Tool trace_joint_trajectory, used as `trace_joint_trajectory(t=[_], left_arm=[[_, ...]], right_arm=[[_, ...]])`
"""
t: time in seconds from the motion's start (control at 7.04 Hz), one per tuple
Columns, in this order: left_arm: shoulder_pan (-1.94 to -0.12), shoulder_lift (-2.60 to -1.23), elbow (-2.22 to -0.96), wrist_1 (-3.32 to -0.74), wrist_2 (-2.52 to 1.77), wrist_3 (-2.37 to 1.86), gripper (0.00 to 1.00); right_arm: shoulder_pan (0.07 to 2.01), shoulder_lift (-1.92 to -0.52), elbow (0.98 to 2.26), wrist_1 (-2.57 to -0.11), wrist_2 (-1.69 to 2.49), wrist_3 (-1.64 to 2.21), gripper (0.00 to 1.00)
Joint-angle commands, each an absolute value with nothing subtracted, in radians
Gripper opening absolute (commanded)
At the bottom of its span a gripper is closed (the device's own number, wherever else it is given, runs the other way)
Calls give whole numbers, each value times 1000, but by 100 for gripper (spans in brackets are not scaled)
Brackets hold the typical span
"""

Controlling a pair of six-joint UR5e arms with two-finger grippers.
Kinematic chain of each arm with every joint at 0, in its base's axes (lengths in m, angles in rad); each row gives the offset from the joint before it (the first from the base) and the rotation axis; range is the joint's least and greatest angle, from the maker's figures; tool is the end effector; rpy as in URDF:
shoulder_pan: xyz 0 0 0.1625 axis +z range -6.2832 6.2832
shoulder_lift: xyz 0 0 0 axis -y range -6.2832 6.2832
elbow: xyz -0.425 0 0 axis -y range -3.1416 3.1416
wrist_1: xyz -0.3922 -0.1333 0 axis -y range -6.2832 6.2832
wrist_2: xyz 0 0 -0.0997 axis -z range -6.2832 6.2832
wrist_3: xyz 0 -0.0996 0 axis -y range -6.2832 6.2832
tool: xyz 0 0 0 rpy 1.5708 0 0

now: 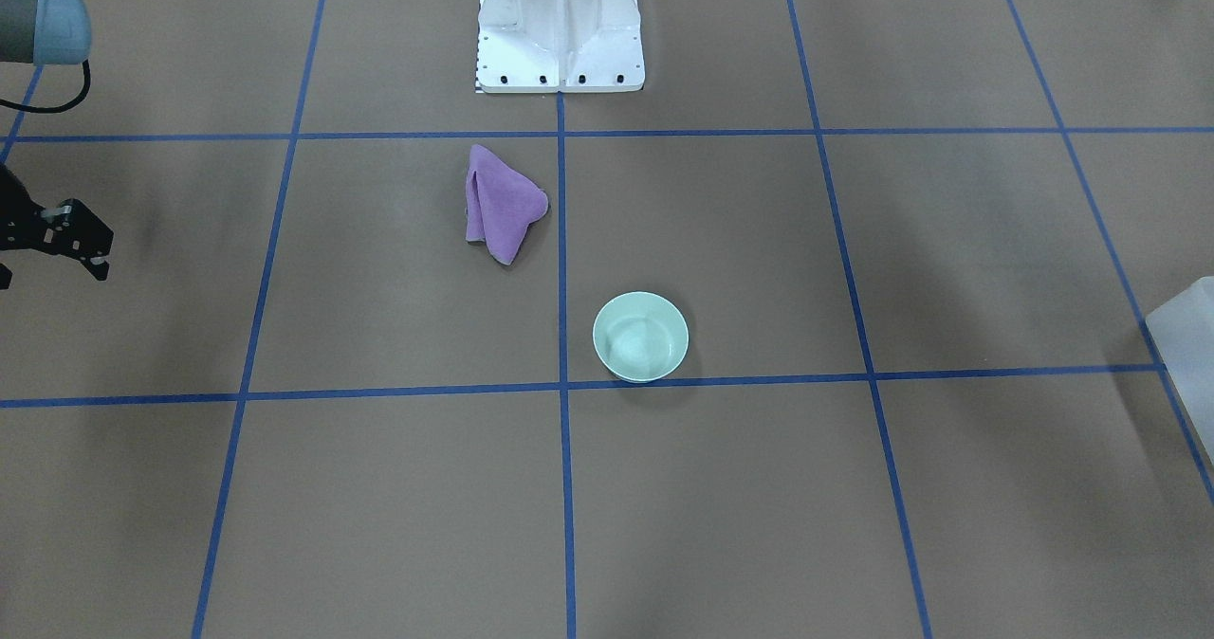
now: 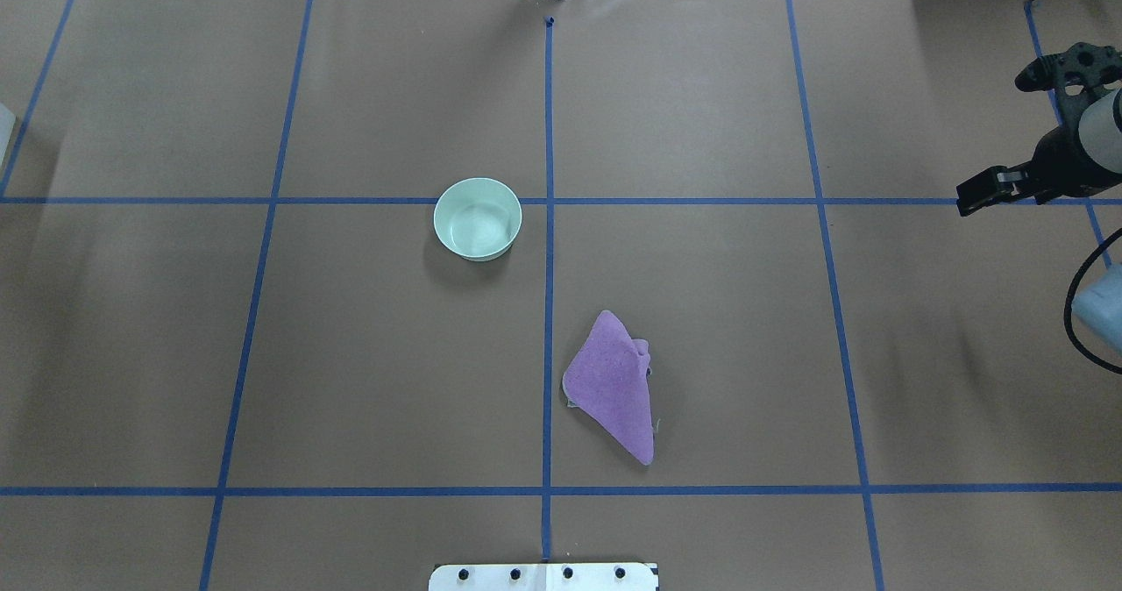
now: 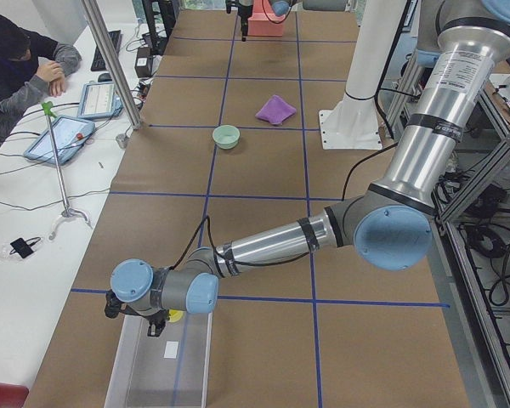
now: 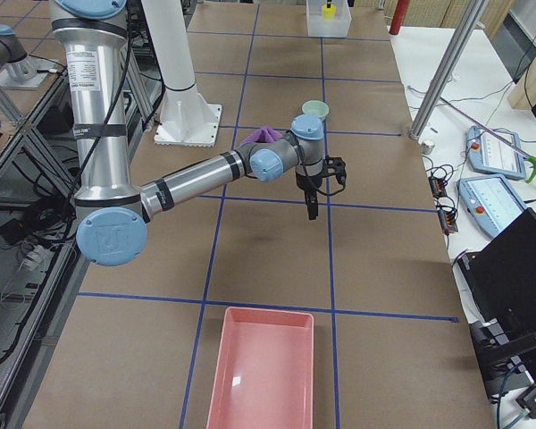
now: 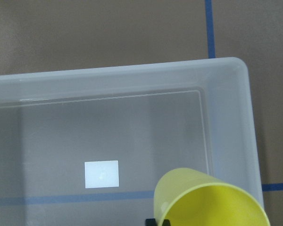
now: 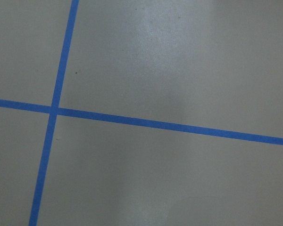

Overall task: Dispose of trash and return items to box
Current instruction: 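Release the yellow cup into the clear bin and reach back with the left gripper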

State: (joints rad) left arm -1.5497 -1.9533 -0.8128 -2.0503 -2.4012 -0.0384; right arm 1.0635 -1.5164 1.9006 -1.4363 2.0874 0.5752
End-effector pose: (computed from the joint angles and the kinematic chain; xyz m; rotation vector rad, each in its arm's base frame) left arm -0.0465 -0.6308 0.7571 0.0732 0.8321 0.0269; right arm -0.1773 -0.4921 0.4657 0.1743 -0.6935 -0.0690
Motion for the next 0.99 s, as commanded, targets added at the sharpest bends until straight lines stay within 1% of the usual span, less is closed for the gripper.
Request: trace_joint_trajectory(t=[0.0, 0.14, 0.28, 0.71, 0.85], left_arm=[[-1487, -1967, -761, -2141, -2385, -78, 22], [-1486, -1968, -761, -2167, -2385, -74, 97], [-1486, -1970, -764, -2178, -2385, -72, 98], [-1563, -1985, -808, -2145, -2391, -43, 99], [-1565, -1985, -887, -2067, -2391, -44, 99]], right_arm=[[1063, -1516, 1899, -1436, 2086, 575, 100], [1062, -1516, 1899, -1436, 2086, 575, 100], [1062, -1516, 1901, -1437, 2086, 575, 100], [1062, -1516, 1901, -1436, 2088, 575, 100], [1062, -1516, 1901, -1437, 2086, 575, 100]])
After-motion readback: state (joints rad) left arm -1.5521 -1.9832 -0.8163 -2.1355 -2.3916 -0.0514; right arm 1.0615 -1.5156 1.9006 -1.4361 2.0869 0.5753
